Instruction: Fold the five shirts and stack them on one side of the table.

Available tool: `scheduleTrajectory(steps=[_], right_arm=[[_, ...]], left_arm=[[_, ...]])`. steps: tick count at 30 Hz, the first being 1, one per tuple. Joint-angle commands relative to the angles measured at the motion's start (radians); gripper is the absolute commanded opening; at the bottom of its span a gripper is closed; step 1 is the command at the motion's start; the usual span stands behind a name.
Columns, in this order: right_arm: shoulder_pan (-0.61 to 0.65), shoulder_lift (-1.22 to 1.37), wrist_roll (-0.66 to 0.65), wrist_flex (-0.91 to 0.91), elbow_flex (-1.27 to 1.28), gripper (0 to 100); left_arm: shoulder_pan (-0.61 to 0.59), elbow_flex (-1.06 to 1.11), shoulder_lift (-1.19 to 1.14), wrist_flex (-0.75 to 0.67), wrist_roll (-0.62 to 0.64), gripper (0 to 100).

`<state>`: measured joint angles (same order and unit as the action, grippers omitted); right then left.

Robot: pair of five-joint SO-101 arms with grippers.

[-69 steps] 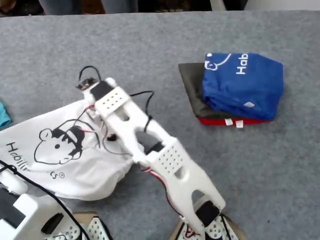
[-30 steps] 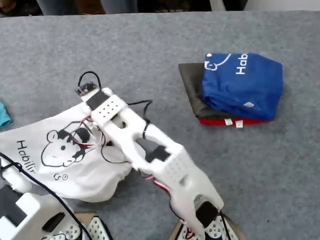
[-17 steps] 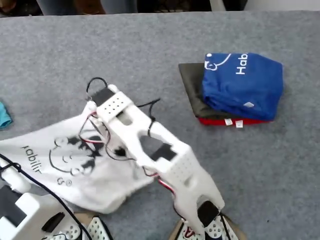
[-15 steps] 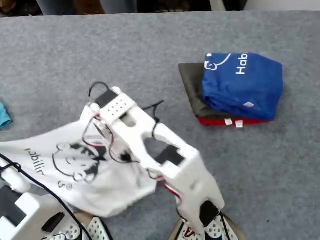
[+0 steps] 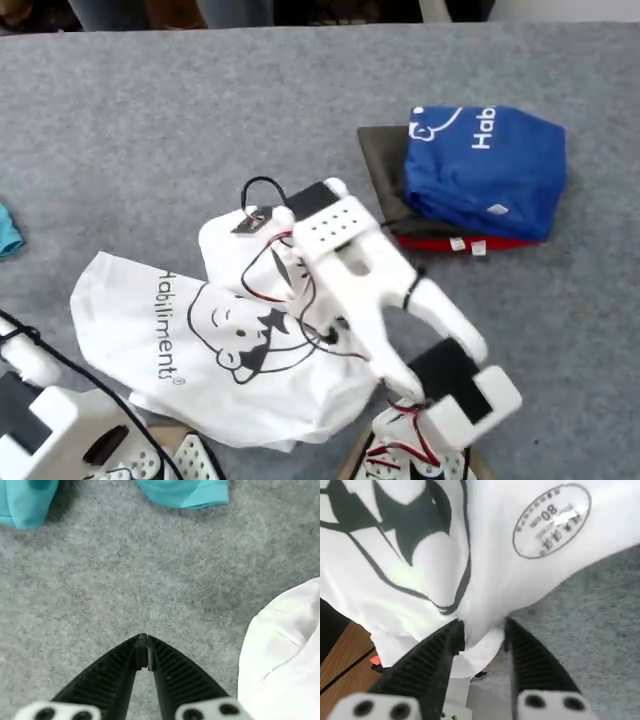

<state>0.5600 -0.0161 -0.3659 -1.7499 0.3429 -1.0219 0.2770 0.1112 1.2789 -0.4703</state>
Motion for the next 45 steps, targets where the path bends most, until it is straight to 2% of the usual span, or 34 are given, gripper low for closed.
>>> scheduleTrajectory(steps=[1, 3, 6, 10, 12, 13, 15, 18, 20, 24, 29, 32, 36, 37, 39, 42, 45], right_arm=[[-0.012, -0.091, -0.012, -0.014, -0.013, 36.2], [-0.017, -0.107, -0.012, -0.014, -0.071, 36.4], [-0.043, -0.124, -0.012, -0.015, -0.174, 30.6], [-0.072, -0.099, -0.008, -0.008, -0.344, 11.6], [-0.066, -0.048, -0.006, 0.008, -0.420, 1.8], [-0.058, -0.015, -0.003, 0.020, -0.455, 1.3], [-0.052, 0.064, 0.037, 0.041, -0.515, 5.1], [-0.052, 0.199, 0.114, 0.092, -0.611, 9.7], [-0.054, 0.295, 0.160, 0.112, -0.684, 13.7], [-0.051, 0.496, 0.221, 0.120, -0.851, 24.5], [-0.052, 0.786, 0.238, 0.110, -1.073, 30.2], [-0.054, 0.929, 0.249, 0.109, -1.185, 25.2], [-0.055, 1.041, 0.249, 0.066, -1.342, 3.1], [-0.055, 1.059, 0.249, 0.040, -1.383, 0.7], [-0.058, 1.086, 0.249, -0.011, -1.466, 3.8], [-0.095, 1.092, 0.250, -0.015, -1.558, 1.3], [-0.141, 1.090, 0.250, -0.015, -1.639, 1.3]], left_arm=[[0.005, -0.004, 0.009, 0.011, -0.009, 3], [0.007, -0.004, 0.009, 0.014, -0.011, 3], [0.008, -0.002, 0.009, 0.031, -0.041, 3], [0.013, 0.016, 0.009, 0.052, -0.081, 3], [0.058, 0.019, 0.009, 0.077, -0.080, 3], [0.090, 0.019, 0.009, 0.107, -0.078, 3], [0.173, 0.021, 0.009, 0.158, -0.058, 3], [0.286, 0.015, 0.011, 0.176, 0.043, 4], [0.340, 0.022, 0.009, 0.175, 0.104, 9], [0.392, 0.024, 0.003, 0.173, 0.203, 18], [0.438, 0.048, -0.002, 0.166, 0.267, 19], [0.458, 0.163, -0.002, 0.044, 0.319, 19], [0.455, 0.351, 0.000, -0.183, 0.368, 19], [0.453, 0.386, 0.008, -0.222, 0.377, 19], [0.437, 0.426, 0.009, -0.290, 0.404, 14], [0.384, 0.424, 0.006, -0.344, 0.446, 2], [0.321, 0.420, 0.009, -0.376, 0.506, 4]])
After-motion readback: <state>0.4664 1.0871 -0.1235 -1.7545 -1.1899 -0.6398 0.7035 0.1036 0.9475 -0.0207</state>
